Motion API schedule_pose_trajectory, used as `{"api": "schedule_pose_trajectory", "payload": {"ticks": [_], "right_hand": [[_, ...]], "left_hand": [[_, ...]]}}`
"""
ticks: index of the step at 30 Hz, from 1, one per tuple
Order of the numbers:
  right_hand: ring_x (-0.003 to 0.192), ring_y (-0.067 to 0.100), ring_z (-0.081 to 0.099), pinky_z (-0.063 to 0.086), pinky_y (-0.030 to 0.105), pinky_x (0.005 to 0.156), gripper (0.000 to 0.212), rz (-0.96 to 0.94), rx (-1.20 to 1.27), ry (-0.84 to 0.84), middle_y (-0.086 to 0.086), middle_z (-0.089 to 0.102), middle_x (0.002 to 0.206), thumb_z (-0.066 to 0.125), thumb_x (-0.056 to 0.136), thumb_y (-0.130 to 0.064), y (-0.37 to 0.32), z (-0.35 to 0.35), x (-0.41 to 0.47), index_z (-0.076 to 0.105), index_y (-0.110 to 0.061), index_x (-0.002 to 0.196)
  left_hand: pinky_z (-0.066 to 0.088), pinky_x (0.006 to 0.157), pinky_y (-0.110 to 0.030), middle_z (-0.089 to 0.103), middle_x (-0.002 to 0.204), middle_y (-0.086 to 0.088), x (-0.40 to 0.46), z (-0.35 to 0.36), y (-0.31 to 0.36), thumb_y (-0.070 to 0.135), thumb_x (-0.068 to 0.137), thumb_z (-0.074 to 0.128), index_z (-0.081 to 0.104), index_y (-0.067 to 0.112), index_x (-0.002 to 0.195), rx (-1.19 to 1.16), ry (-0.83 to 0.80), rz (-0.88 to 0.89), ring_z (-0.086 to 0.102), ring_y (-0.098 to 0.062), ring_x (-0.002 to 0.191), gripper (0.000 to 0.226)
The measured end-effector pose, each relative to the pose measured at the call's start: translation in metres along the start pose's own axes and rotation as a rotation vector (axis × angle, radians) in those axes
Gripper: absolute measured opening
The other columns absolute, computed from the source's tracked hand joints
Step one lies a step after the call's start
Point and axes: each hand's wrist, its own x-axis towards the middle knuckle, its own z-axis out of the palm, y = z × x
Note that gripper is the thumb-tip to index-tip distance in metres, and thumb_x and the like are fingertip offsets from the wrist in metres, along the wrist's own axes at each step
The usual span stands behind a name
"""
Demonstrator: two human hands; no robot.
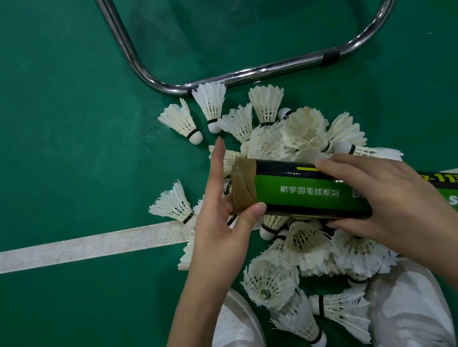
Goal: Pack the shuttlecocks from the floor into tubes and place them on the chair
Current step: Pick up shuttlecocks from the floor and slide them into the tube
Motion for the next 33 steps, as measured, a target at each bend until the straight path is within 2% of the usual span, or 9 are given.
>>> {"api": "schedule_pose_trajectory", "payload": {"ticks": [4,8,11,13,18,23,26,28,33], "right_hand": [[0.108,0.016,0.043,0.041,0.041,0.089,0.091,0.0,-0.001,-0.001,0.002,0.058,0.122,0.085,0.053,-0.034,0.0003,0.0003,-0.0006,0.042,-0.024,0.132],[0.107,0.023,0.053,0.041,0.04,0.088,0.092,-0.014,0.0,-0.01,0.002,0.058,0.122,0.086,0.052,-0.033,-0.0011,0.0011,-0.0006,0.041,-0.025,0.132],[0.105,0.027,0.057,0.042,0.041,0.087,0.092,-0.025,-0.006,-0.005,0.004,0.059,0.12,0.087,0.051,-0.031,-0.0021,0.0005,0.0001,0.042,-0.023,0.131],[0.104,0.028,0.058,0.043,0.042,0.087,0.092,-0.026,-0.008,-0.005,0.004,0.059,0.12,0.087,0.051,-0.031,-0.0024,0.0002,0.0001,0.042,-0.023,0.131],[0.105,0.024,0.055,0.042,0.04,0.088,0.09,-0.032,-0.001,-0.009,0.003,0.058,0.121,0.086,0.053,-0.033,-0.0023,0.0007,-0.0002,0.042,-0.024,0.131],[0.106,0.022,0.054,0.041,0.04,0.089,0.088,-0.036,0.003,-0.012,0.002,0.058,0.121,0.084,0.055,-0.034,-0.0036,0.0009,0.0001,0.041,-0.024,0.132],[0.106,0.018,0.046,0.041,0.04,0.088,0.088,-0.04,0.006,-0.009,0.003,0.058,0.121,0.084,0.054,-0.033,-0.0034,0.0016,0.0003,0.041,-0.024,0.131],[0.106,0.021,0.051,0.041,0.039,0.088,0.089,-0.04,-0.005,-0.012,0.003,0.059,0.12,0.085,0.054,-0.033,-0.0036,0.0015,0.0003,0.041,-0.024,0.131],[0.105,0.021,0.052,0.041,0.039,0.089,0.089,-0.04,-0.006,-0.012,0.002,0.059,0.121,0.084,0.054,-0.033,-0.0039,0.0018,-0.0001,0.041,-0.025,0.131]], "left_hand": [[0.048,0.098,-0.029,0.068,0.113,0.013,-0.0016,0.0,0.0001,0.023,0.077,0.074,0.019,0.056,0.138,0.046,0.024,-0.001,0.066,-0.01,0.099,0.089],[0.045,0.1,-0.023,0.067,0.107,0.012,-0.0021,0.0028,0.002,0.01,0.072,0.079,0.019,0.054,0.138,0.119,0.037,-0.021,0.063,-0.003,0.1,0.099],[0.045,0.099,-0.021,0.066,0.11,0.013,-0.0013,0.004,0.0026,0.006,0.072,0.079,0.02,0.055,0.136,0.127,0.055,-0.023,0.063,-0.002,0.1,0.101],[0.046,0.097,-0.02,0.067,0.104,0.014,-0.0012,0.0041,0.0021,0.004,0.071,0.079,0.021,0.055,0.135,0.123,0.064,-0.023,0.064,-0.002,0.096,0.1],[0.05,0.094,-0.027,0.068,0.085,0.013,0.0,0.0027,0.0019,-0.002,0.073,0.076,0.021,0.06,0.133,0.097,0.041,-0.04,0.065,-0.005,0.088,0.102],[0.049,0.098,-0.035,0.069,0.101,0.005,0.0003,0.0015,0.0031,-0.003,0.077,0.074,0.017,0.064,0.133,0.073,0.019,-0.04,0.066,-0.014,0.097,0.104],[0.047,0.1,-0.029,0.065,0.115,0.0,0.0008,0.0022,0.004,-0.004,0.079,0.071,0.014,0.06,0.133,0.076,-0.005,-0.044,0.065,-0.012,0.103,0.102],[0.046,0.098,-0.024,0.063,0.12,-0.001,0.0005,0.0021,0.0044,-0.005,0.08,0.07,0.014,0.058,0.134,0.074,-0.022,-0.042,0.064,-0.01,0.106,0.1],[0.045,0.093,-0.016,0.061,0.122,0.0,-0.0003,0.0016,0.0049,-0.005,0.079,0.07,0.018,0.06,0.132,0.084,-0.02,-0.032,0.062,-0.007,0.107,0.098]]}}
